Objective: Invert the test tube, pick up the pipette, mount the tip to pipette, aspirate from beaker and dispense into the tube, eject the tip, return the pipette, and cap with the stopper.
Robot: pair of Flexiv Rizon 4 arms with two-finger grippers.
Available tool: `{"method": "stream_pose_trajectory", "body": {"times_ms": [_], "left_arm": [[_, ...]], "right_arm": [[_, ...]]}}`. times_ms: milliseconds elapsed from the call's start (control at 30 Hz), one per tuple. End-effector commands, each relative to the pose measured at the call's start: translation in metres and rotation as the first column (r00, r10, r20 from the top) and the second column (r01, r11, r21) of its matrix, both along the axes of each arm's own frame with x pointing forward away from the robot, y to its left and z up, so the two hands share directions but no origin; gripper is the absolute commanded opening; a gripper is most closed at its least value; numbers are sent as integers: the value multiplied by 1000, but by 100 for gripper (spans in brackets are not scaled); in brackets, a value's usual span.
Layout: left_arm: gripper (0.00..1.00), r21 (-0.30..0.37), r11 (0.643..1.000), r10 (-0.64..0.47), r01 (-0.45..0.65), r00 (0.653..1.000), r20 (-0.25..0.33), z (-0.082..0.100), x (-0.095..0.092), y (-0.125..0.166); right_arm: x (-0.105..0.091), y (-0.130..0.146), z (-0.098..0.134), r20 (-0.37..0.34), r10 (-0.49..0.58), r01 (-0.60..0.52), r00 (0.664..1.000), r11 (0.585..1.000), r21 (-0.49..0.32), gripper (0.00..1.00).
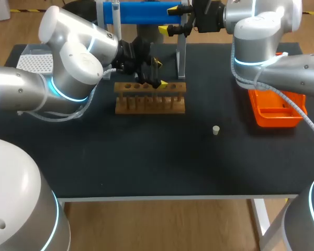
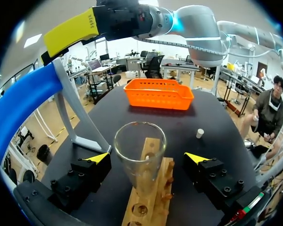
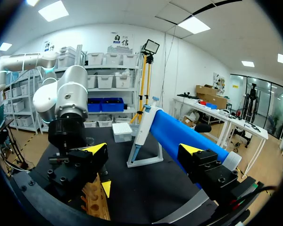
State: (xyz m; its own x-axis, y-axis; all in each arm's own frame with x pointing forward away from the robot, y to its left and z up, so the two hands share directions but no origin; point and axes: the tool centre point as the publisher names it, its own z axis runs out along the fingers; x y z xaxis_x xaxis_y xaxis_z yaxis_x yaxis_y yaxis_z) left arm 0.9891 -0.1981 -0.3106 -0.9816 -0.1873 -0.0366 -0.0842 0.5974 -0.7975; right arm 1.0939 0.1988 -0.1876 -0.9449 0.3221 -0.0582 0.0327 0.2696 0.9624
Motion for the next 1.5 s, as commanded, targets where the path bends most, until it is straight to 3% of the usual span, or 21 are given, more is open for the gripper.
{"method": "stream_pose_trajectory", "body": {"times_ms": [33, 733, 1033, 1300, 1500], "left_arm": [[100, 0, 1000, -1, 1, 1000, 0, 1, -1, 1], [100, 0, 1000, -1, 1, 1000, 0, 1, -1, 1], [100, 0, 1000, -1, 1, 1000, 0, 1, -1, 1], [100, 0, 1000, -1, 1, 1000, 0, 1, -1, 1], [100, 0, 1000, -1, 1, 1000, 0, 1, -1, 1]], "right_arm": [[1, 0, 0, 0, 1, -1, 1000, 1000, -1, 100], [-2, -2, 4, 13, -5, 5, 1000, 1000, -7, 100], [-38, -74, 7, 49, -86, 89, 995, 994, -69, 100], [-95, -143, 9, 83, -84, 91, 993, 992, -89, 100], [-135, -182, -14, 79, -66, 73, 995, 993, -92, 100]]}}
